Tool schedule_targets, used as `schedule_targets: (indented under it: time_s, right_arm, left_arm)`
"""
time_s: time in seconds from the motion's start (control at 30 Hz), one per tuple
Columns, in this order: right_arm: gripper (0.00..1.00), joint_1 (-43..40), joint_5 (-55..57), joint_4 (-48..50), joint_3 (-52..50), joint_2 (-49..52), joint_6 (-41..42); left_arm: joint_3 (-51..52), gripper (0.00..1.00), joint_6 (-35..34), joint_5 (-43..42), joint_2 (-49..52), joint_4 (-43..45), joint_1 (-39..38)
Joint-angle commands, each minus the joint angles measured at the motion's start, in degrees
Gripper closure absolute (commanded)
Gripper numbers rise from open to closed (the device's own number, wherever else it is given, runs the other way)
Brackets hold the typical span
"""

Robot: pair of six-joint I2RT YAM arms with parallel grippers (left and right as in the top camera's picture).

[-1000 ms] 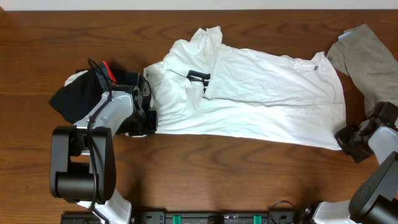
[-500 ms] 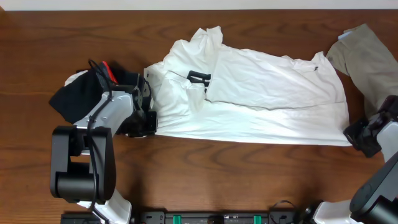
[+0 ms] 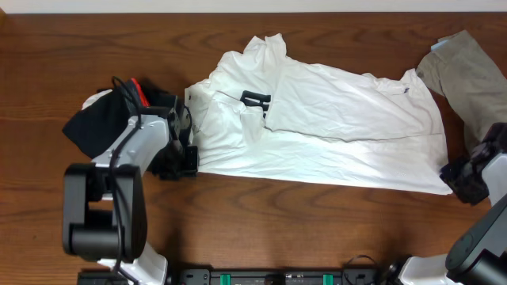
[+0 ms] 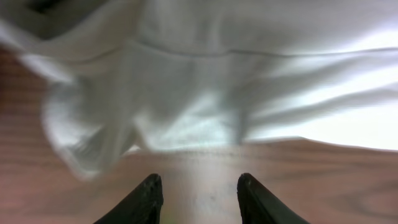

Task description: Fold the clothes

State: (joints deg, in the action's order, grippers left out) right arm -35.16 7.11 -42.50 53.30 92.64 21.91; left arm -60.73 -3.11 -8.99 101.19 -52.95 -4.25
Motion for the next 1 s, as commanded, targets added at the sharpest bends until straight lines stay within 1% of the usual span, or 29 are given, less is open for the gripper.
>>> schedule_targets:
  time_s: [0.0,0.03,0.13,0.2,0.23,0.33,0.43,0.5,0.63,0.73,0.8,0.9,0.93,0.97]
  right_arm:
    - [0.63,-0.46,-4.61,-2.54,5.46,0.00,0.96]
    - [0.63,-0.44,-8.04,-4.00,6.82,-0.11,0.66]
    - [0.69,-0.07,-21.53,-7.87,9.38,-0.17,-1.05]
    - [0.78,0.85,-26.34,-8.90,9.01,-0.13,-4.79]
    - [0.82,1.46,-26.67,-9.07,8.39,-0.11,-5.51]
    - [0.82,3.96,-26.45,-7.91,4.61,-0.07,-6.34]
    - [0.84,6.01,-26.47,-2.21,-0.94,-0.04,-6.23]
    - [0.88,6.86,-26.29,2.54,-4.81,-0.04,-6.10]
    - [0.92,6.99,-22.53,10.14,-10.91,-0.04,-3.13]
    - [0.93,6.99,-17.59,13.49,-13.44,-0.04,-2.19]
    - [0.94,6.99,-12.50,13.46,-14.27,-0.04,-0.66]
    - [0.97,6.97,-6.19,12.00,-14.53,-0.04,-0.48]
    - [0.98,6.93,-3.69,11.41,-14.53,-0.04,-0.28]
    - [0.98,6.86,-0.74,10.88,-14.51,-0.07,0.22]
  left_arm:
    - [-4.79,0.56,-0.81,-0.07,-6.88,-1.29,0.33]
    - [-5.27,0.54,-0.76,-0.52,-8.63,-1.27,0.33]
    - [-5.31,0.53,-0.79,-1.03,-13.57,-0.17,0.31]
    - [-4.81,0.53,-0.85,-1.03,-14.84,0.74,0.31]
    - [-4.44,0.53,-1.05,-1.01,-14.84,1.14,0.31]
    - [-1.68,0.54,-1.46,-1.03,-13.81,3.87,0.26]
    - [2.23,0.54,-1.92,-2.29,-12.04,8.74,0.15]
    - [4.11,0.54,-1.90,-3.43,-10.73,11.34,-0.17]
    - [6.14,0.54,-1.86,-3.58,-8.81,14.62,-1.64]
    - [6.49,0.54,-1.60,-1.70,-6.97,16.79,-2.97]
    - [6.88,0.54,-1.62,0.17,-5.66,17.77,-3.96]
    - [7.34,0.56,-1.64,2.36,-3.28,17.68,-5.14]
    - [7.39,0.60,-1.66,2.45,-2.38,17.27,-5.49]
    - [7.39,0.61,-1.90,2.40,-1.53,16.57,-5.77]
